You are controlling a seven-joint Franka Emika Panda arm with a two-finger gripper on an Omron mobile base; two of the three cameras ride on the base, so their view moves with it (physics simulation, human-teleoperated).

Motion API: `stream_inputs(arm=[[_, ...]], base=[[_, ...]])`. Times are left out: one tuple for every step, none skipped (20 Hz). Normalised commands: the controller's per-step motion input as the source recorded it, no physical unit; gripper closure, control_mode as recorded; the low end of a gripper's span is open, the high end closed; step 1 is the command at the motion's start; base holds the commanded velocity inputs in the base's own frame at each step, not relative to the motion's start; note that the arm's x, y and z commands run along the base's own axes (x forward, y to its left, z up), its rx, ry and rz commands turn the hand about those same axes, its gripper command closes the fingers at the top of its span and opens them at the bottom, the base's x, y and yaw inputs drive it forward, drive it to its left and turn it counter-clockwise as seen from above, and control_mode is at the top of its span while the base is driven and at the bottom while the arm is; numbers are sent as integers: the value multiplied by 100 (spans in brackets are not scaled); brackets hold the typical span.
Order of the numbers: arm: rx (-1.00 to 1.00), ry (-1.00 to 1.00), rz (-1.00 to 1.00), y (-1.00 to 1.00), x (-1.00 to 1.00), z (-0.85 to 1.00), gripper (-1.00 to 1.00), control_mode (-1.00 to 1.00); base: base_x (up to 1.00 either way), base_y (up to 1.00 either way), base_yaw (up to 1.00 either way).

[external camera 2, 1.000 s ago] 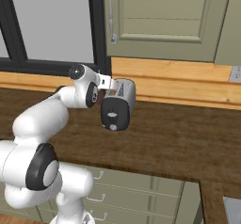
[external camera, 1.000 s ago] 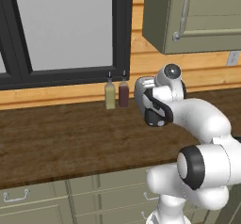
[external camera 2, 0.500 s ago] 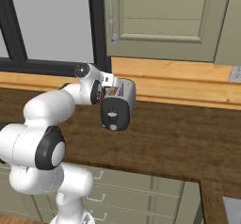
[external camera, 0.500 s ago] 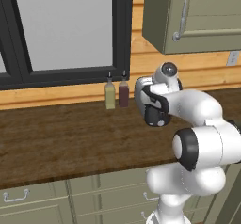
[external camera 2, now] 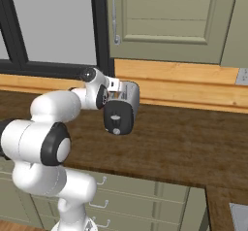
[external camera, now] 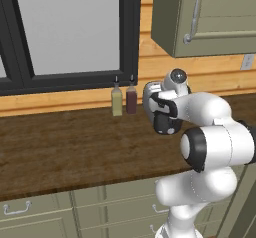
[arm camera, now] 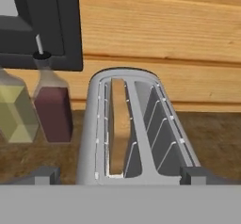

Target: Start the toaster. Once the lever pops up, take the bread to the plate on the dining counter.

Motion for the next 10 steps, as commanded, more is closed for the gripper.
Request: stream_inputs(arm=[[0,0,0,-13,10,-27,-100,-100],[0,0,0,-14,14,-19,-100,-100],[0,0,0,-18,21,-9,-100,-100],[0,1,0,-16,21,-9,-100,-100],[0,1,0,-12,21,-9,-100,-100],[1,3,0,-11,26,-8,-100,-100],[1,3,0,-1,29,-6,-100,-100],[1,4,0,0,32,-5,-100,-100],[1,4,0,0,33,-4,-100,-100],[1,5,0,0,38,-4,-100,-100]], base=[[0,0,0],[0,0,0],[0,0,0],[0,0,0],[0,0,0],[0,0,0],[0,0,0],[0,0,0],[0,0,0],[0,0,0]])
